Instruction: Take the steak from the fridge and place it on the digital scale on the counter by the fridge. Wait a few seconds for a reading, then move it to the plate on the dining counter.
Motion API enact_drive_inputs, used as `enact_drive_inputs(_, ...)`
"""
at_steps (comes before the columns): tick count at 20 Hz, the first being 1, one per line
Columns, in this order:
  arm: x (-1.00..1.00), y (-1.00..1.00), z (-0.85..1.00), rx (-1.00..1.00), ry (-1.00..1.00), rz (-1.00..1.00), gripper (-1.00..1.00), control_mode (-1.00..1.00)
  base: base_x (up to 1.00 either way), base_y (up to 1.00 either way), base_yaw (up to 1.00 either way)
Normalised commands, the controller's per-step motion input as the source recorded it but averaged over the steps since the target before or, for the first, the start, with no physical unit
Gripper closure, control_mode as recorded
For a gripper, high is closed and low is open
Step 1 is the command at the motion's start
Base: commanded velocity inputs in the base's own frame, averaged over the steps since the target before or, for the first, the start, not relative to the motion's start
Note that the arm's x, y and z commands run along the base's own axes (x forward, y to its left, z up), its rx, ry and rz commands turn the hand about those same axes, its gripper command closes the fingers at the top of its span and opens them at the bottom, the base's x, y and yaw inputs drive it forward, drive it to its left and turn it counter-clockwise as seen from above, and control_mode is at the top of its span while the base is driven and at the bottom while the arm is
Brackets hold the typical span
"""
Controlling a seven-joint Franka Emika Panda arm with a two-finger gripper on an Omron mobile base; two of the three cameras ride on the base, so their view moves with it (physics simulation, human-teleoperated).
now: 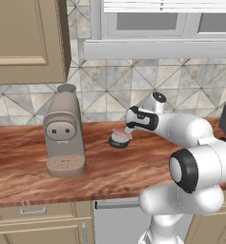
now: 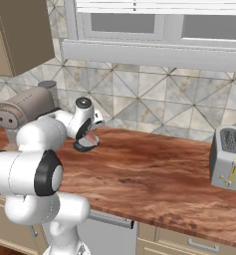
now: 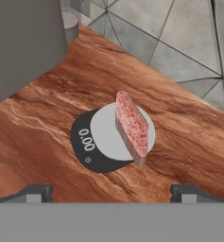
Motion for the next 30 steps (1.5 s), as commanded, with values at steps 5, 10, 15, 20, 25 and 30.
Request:
enact_drive_inputs(5,0.0,0.0,0.0,0.0,0.02,0.0,-1.0,-1.0,0.0,0.0,0.0)
enact_drive_inputs(10,0.0,0.0,0.0,0.0,0.01,0.0,-1.0,-1.0,0.0,0.0,0.0)
enact_drive_inputs(15,0.0,0.0,0.0,0.0,0.0,0.0,-1.0,-1.0,0.0,0.0,0.0)
enact_drive_inputs(20,0.0,0.0,0.0,0.0,0.0,0.0,-1.0,-1.0,0.0,0.0,0.0)
enact_drive_inputs(25,0.0,0.0,0.0,0.0,0.0,0.0,-1.0,-1.0,0.0,0.0,0.0)
enact_drive_inputs(30,0.0,0.0,0.0,0.0,0.0,0.0,-1.0,-1.0,0.0,0.0,0.0)
